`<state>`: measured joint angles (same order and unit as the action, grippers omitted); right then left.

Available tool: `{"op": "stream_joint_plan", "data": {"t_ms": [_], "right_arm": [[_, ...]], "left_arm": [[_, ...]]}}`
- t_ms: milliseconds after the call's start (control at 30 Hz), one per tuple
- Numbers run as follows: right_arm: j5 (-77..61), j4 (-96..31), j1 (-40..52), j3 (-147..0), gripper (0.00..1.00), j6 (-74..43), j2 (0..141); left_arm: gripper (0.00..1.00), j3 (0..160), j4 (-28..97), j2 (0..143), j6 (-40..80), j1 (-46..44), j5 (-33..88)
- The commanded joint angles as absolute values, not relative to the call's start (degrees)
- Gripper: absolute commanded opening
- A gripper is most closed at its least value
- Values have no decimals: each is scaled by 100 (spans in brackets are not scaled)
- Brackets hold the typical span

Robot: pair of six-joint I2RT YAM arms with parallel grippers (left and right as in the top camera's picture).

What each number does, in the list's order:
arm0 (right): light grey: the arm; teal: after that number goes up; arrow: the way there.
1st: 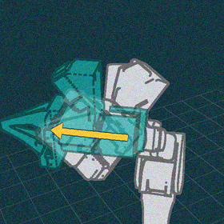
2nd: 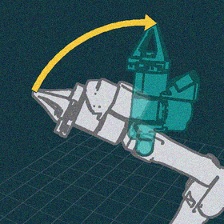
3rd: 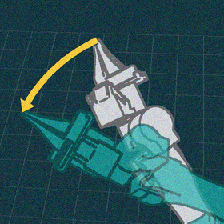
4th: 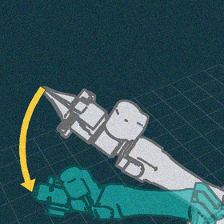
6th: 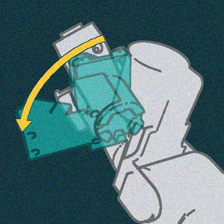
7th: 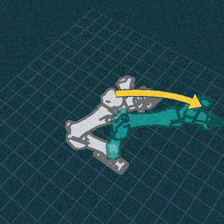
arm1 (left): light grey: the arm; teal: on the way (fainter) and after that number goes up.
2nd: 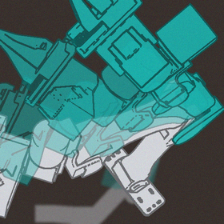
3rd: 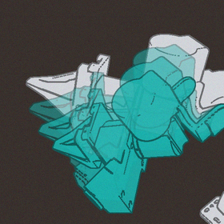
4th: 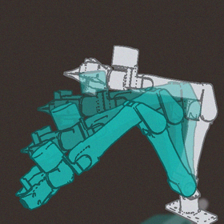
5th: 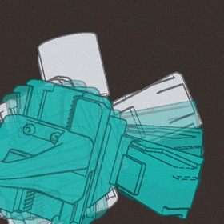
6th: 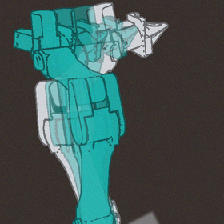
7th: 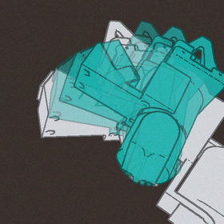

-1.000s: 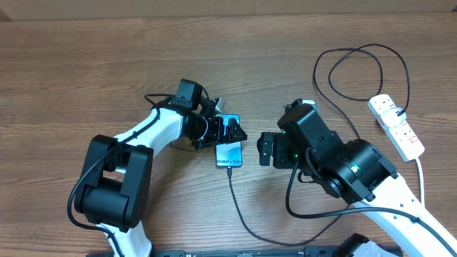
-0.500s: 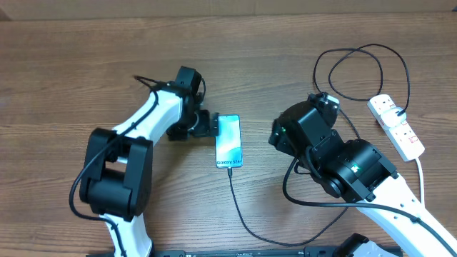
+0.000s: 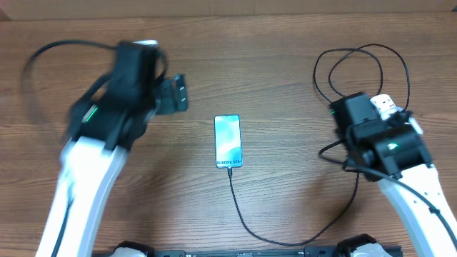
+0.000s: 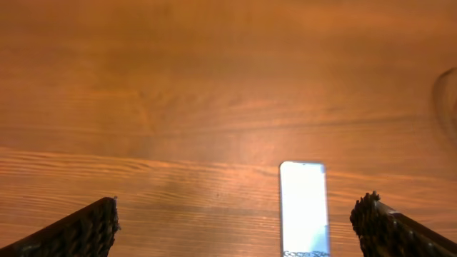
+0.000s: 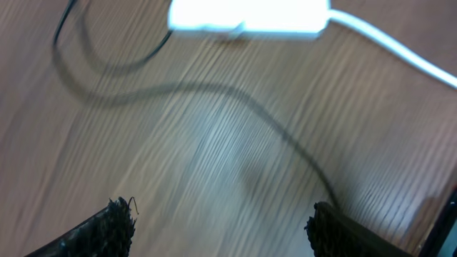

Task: Plug charger to phone and switch on socket
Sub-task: 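Open both grippers and lift them away from the phone, then move the right gripper over the white power strip's switch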

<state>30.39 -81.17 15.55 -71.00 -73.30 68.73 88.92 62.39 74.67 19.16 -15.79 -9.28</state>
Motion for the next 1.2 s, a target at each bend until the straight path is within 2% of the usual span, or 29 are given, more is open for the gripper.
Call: {"op": "stream_joint_plan", "data": {"t_ms": [0, 100, 267, 400, 567, 700, 833, 1067, 1167], "right_arm": [[3356, -8058, 958, -7240, 76, -7496, 6764], [3430, -7808, 506, -7240, 75, -7354, 6823], [3848, -7290, -189, -7238, 64, -6718, 7325], [4239, -7019, -694, -7238, 44, -6720, 7913], [4254, -6447, -1415, -7238, 27, -6643, 8818], [4222, -5623, -1876, -7238, 11, -5583, 9459], [3859, -4685, -2106, -7238, 4, -4195, 9935], [2263, -3267, -2178, -7238, 4, -2338, 10294], [1981, -3133, -2178, -7238, 4, -2049, 10294]], "left_arm": [[100, 8899, 6486, 6696, 2029, -1634, -1179], [100, 8899, 6768, 6040, 2078, -1632, -1463], [100, 8899, 7306, 5382, 2078, -1632, -1610], [100, 8899, 7747, 5301, 2078, -1632, -1603], [100, 8899, 8025, 5341, 2080, -1632, -1603], [100, 8886, 8038, 5330, 2080, -1632, -1603], [100, 8886, 8038, 5330, 2080, -1612, -1603], [100, 8886, 8038, 5319, 2078, -1612, -1603], [100, 8886, 8038, 5299, 2078, -1612, -1603]]}}
